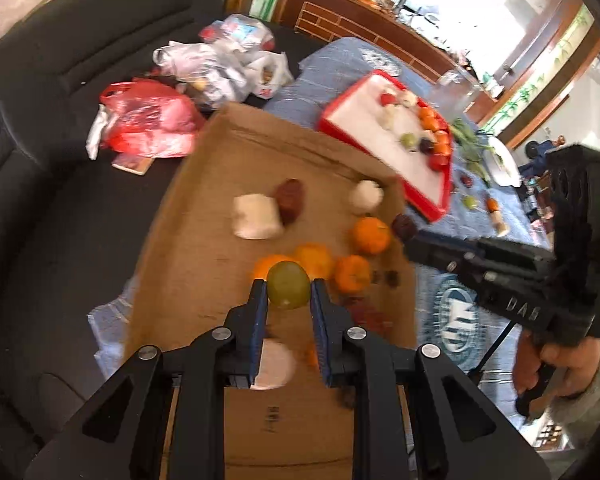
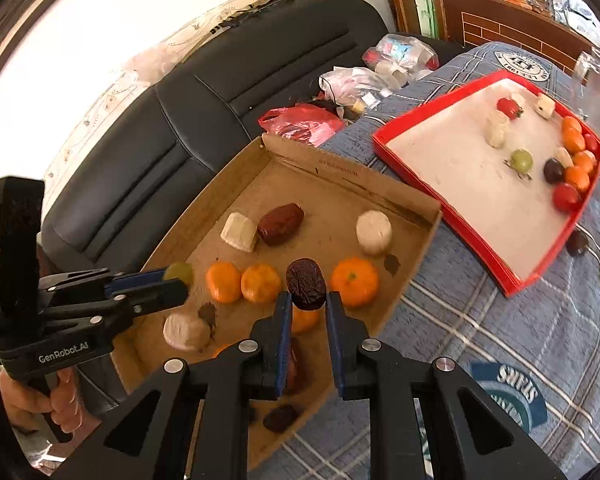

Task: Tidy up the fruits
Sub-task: 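Carry the grape with the left gripper while the right gripper carries the dark date over the box, then open the left gripper to drop the grape while the right gripper releases the dark date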

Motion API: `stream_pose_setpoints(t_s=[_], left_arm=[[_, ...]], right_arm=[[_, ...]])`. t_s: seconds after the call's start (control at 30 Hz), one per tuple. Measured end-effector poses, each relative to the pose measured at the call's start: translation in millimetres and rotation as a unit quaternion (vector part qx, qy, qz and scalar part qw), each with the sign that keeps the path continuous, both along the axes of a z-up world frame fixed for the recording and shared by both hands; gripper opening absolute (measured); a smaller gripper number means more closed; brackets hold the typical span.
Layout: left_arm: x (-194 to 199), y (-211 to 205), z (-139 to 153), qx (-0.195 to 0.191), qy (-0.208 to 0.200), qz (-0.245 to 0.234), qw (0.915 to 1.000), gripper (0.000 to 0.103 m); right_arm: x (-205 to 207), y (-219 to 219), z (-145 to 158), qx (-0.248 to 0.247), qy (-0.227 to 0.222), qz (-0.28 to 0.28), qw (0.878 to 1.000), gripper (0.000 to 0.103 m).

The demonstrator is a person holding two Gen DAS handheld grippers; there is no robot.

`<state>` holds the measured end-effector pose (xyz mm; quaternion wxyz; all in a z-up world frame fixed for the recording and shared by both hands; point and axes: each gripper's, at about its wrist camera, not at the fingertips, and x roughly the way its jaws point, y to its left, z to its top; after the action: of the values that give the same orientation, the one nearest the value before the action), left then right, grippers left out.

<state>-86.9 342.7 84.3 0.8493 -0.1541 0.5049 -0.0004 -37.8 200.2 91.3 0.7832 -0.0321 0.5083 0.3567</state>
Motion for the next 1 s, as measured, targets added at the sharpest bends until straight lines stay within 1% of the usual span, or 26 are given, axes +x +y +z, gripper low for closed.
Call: stream_pose_setpoints(t_s=[0.07, 0.23, 0.33, 0.43, 0.63, 0.87, 1.0], left_arm=[[-1, 10, -6, 0.008, 0.008, 0.003, 0.9999, 0.019], [-3, 24, -21, 0.011, 0.027, 0.001, 0.9996, 0.019], [-3, 24, -28, 0.012, 0.034, -0.005, 0.9994, 0.019], [-3, 23, -31, 0.018, 0.038, -0.013, 0.9991, 0.019], [0, 17, -37, 0.027, 0.045, -0.028, 0.9982, 0.019], [2, 13, -39, 0.04, 0.047, -0.044, 0.9971, 0.019], [1, 14, -39, 0.038, 0.044, -0.042, 0.9974, 0.02]], right_arm=[[4, 5, -2, -0.006, 0.001, -0.002, 1.0, 0.017], [15, 23, -15, -0.031, 0.004, -0.009, 0.999, 0.017], [21, 30, -24, -0.045, 0.01, -0.012, 0.999, 0.017], [22, 33, -30, -0.046, 0.02, -0.013, 0.999, 0.017], [21, 40, -41, -0.062, 0.026, -0.011, 0.998, 0.018], [18, 50, -41, -0.077, 0.013, -0.018, 0.997, 0.021], [5, 44, -28, -0.068, 0.006, -0.029, 0.997, 0.03]])
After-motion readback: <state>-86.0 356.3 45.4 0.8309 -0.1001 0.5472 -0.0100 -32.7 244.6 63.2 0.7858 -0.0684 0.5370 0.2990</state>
